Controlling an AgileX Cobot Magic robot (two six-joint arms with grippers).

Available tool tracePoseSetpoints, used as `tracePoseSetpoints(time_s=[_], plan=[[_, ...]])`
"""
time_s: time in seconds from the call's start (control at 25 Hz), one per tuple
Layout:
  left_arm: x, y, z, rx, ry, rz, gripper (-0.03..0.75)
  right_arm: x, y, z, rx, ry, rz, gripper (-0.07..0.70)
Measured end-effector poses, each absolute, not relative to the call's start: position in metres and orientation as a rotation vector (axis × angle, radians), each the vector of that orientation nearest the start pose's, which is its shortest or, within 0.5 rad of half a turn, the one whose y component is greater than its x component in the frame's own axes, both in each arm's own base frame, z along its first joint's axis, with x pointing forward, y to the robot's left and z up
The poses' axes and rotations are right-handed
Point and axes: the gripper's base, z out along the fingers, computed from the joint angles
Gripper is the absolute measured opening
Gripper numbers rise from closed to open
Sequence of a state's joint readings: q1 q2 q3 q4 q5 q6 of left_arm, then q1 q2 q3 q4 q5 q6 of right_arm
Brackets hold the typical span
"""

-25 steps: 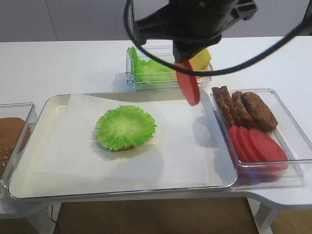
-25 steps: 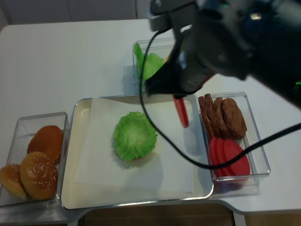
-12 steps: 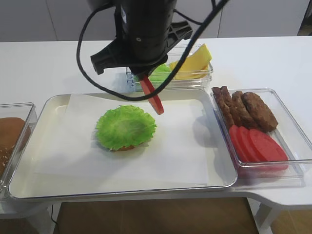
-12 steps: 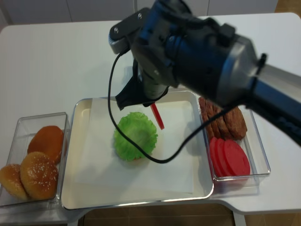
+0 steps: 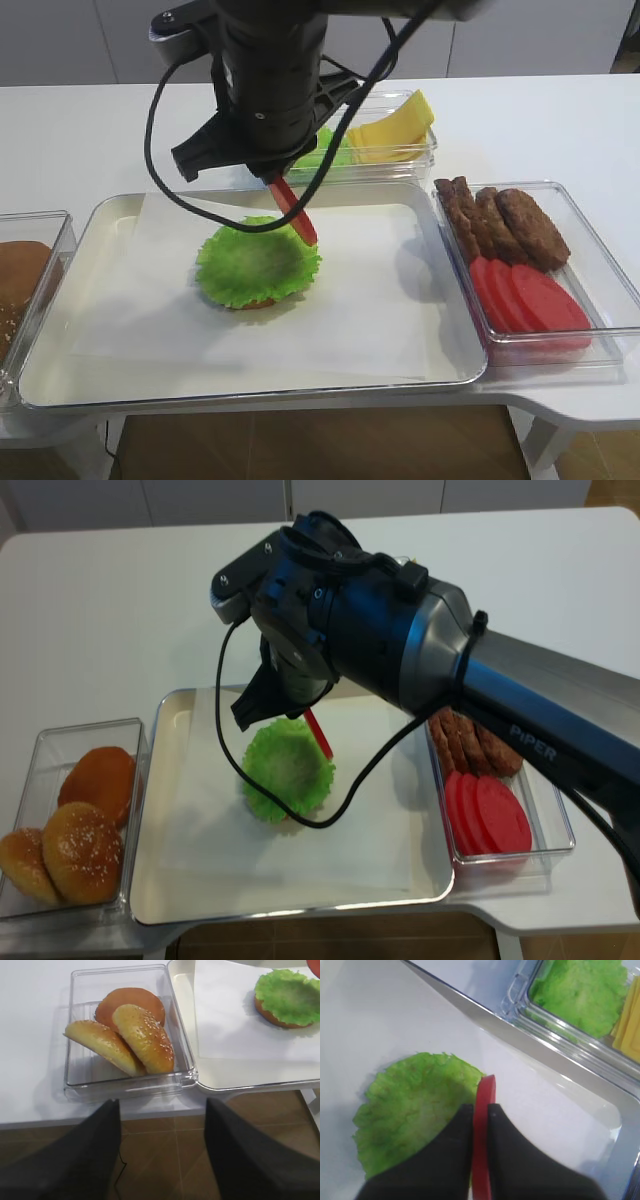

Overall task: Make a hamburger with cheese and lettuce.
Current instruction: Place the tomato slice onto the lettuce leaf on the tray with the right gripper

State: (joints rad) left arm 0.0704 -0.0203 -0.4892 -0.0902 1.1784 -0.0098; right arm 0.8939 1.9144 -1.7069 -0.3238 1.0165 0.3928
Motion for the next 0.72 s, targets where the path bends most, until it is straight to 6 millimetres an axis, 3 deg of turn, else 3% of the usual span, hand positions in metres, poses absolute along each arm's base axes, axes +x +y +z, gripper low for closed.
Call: tracePoseSetpoints(time_s=[0.72], plan=[[-0.012, -0.008, 0.265, -0.075, 2.148, -0.074, 0.403, 0.284, 0.32, 0.277, -0.849, 2.503, 0.035, 0.048]])
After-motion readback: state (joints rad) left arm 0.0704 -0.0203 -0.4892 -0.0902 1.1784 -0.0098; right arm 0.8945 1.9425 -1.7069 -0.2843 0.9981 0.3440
